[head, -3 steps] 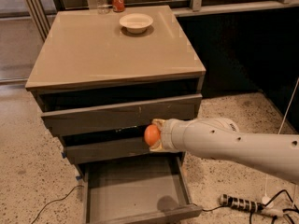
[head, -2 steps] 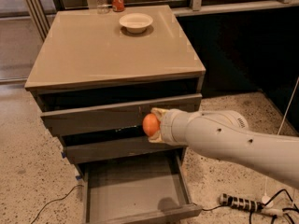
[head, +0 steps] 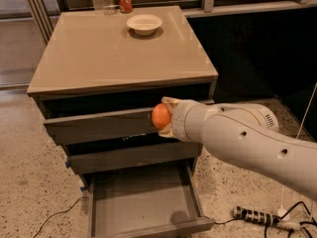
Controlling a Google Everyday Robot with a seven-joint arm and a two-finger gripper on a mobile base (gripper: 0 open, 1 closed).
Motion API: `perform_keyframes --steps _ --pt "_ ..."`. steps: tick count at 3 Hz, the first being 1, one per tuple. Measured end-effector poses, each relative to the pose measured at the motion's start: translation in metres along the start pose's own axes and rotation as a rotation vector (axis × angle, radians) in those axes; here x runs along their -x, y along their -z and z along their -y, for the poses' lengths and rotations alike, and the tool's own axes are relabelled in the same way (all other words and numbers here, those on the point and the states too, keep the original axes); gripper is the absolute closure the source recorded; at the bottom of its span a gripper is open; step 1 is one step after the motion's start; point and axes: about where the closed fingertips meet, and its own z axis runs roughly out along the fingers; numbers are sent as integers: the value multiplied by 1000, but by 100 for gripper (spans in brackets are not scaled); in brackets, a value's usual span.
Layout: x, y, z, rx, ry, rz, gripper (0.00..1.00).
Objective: Pick orange from bottom drawer and place on counter
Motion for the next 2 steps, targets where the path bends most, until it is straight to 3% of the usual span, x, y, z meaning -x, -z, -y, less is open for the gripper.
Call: perform_keyframes --steps 1,2 --pt "2 2 6 -9 4 2 100" --pt "11 9 34 -44 20 3 100"
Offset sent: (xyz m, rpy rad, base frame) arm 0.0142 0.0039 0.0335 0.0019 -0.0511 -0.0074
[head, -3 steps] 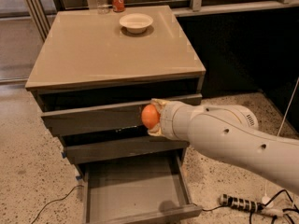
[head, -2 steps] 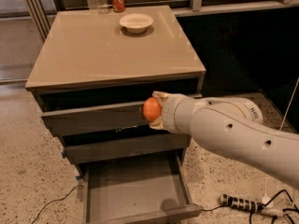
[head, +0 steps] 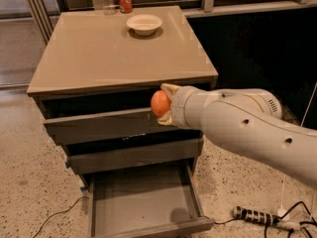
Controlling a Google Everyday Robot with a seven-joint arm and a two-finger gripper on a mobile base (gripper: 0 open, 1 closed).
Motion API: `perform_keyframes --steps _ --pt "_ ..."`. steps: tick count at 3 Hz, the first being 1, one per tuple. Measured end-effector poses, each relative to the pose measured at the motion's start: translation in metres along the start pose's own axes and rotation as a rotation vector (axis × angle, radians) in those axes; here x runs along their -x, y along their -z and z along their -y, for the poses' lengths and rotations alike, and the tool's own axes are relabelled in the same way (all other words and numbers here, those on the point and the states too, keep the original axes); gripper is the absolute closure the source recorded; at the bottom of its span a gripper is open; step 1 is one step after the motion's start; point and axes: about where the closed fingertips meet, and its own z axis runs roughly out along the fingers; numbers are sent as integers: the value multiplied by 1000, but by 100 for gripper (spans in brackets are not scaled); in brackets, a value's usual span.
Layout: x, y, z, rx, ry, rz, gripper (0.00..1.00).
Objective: Pick orange from bottom drawer and place on counter
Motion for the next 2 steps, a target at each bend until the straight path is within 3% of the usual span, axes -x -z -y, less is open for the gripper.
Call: perform_keyframes --steps 1,2 --pt "4 10 40 -43 14 -12 100" --pt "6 13 48 -54 19 -13 100"
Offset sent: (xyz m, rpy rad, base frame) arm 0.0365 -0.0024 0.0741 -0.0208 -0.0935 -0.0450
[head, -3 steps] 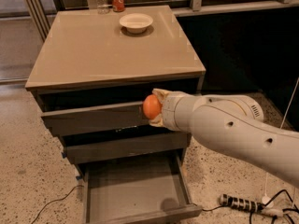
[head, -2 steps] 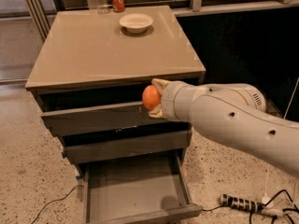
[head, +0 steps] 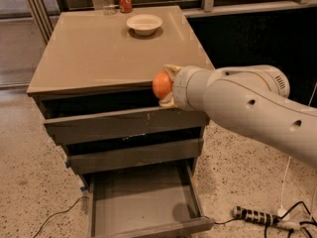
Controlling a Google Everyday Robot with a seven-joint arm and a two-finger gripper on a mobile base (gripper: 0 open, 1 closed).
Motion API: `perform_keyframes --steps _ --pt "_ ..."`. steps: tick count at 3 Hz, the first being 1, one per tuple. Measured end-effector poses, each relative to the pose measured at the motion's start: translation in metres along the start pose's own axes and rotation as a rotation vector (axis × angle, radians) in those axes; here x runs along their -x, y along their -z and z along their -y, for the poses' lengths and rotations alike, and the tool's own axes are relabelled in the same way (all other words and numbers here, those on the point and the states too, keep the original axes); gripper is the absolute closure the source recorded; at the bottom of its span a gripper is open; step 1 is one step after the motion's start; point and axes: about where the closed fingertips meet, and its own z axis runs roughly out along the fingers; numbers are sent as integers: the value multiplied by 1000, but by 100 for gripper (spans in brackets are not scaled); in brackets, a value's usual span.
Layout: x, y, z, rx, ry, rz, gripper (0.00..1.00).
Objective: Pick orange from bottom drawer and place on counter
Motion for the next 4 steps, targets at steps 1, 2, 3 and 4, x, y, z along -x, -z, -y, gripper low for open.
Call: perform_keyframes --steps 1,2,3,4 --pt "3 6 19 -25 8 -3 100" --pt "11 20 58 -79 32 -15 100" --pt "18 10 73 -69 30 -4 100" --pt "18 10 73 -69 30 -4 100"
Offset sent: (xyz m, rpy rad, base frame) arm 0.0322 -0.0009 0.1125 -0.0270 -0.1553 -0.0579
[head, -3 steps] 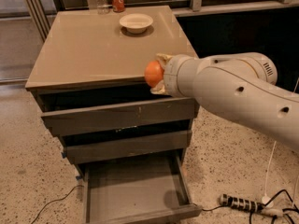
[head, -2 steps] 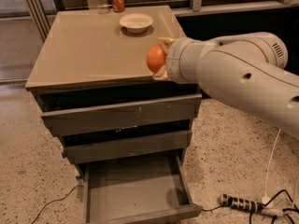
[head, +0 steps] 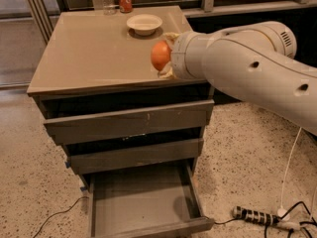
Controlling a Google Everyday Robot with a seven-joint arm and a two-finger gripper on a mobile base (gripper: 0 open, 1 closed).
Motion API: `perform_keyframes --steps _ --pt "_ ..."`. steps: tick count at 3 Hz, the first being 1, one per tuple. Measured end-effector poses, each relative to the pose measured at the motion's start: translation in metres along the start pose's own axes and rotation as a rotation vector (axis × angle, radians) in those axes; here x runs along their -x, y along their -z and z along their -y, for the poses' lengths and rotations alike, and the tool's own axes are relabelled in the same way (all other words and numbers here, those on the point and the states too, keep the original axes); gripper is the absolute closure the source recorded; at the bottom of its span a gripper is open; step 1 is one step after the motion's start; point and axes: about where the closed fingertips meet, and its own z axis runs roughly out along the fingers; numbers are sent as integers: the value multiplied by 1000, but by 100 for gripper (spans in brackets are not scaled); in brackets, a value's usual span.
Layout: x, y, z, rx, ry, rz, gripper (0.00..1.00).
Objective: Pick orange from bottom drawer and place on counter
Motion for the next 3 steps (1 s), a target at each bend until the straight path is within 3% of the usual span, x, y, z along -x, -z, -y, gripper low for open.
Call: perform_keyframes --steps 1,2,3 --pt "-2 -21 32 3 -29 -4 100" --pt "1 -36 48 1 -39 -17 100" --pt "1 -36 48 1 -39 -17 100"
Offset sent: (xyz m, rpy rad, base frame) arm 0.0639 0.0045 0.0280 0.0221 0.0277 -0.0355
